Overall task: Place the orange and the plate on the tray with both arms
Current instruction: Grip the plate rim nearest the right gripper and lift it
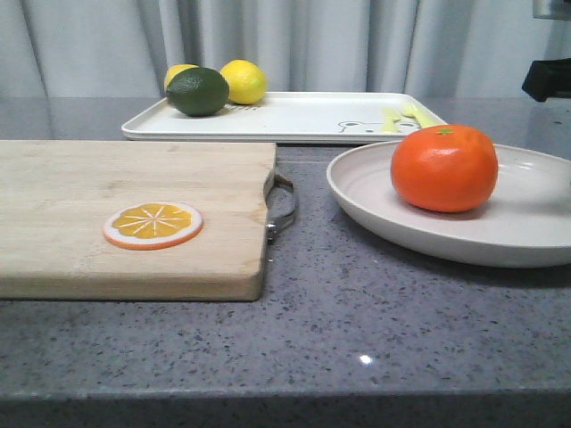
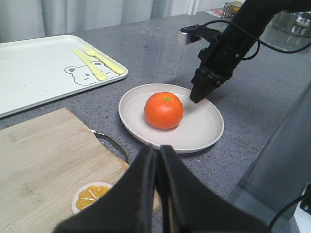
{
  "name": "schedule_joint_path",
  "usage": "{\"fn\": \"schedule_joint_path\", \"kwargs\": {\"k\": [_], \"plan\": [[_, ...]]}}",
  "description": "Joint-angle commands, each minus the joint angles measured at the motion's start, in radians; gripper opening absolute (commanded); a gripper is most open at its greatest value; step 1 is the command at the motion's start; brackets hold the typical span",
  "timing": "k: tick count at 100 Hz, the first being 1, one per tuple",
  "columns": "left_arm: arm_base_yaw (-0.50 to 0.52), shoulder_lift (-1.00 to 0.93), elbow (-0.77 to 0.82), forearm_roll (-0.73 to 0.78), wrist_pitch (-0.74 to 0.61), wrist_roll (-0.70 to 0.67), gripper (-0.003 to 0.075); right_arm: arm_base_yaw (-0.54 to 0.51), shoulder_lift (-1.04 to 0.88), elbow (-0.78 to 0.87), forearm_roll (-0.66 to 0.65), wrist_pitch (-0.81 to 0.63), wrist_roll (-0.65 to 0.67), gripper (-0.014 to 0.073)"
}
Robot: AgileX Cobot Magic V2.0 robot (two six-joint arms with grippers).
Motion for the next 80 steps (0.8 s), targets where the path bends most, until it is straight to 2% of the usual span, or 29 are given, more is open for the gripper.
{"fn": "schedule_joint_path", "kwargs": {"k": [1, 24, 54, 80], "plan": [[0.002, 0.002, -0.026, -0.014, -0.071, 0.004, -0.0020, -0.002, -0.023, -0.033, 0.000, -0.026, 0.005, 0.0036], [0.002, 0.002, -0.026, -0.014, -0.071, 0.004, -0.0020, -0.025, -0.023, -0.033, 0.016, -0.012, 0.012, -0.0059], [0.002, 0.002, -0.026, -0.014, -0.071, 0.004, -0.0020, -0.063, -0.049, -0.043, 0.108, 0.005, 0.014, -0.0059], [0.002, 0.002, -0.026, -0.014, -0.071, 0.004, -0.0020, -0.063, -0.046, -0.185, 0.182, 0.039, -0.002, -0.0059]]}}
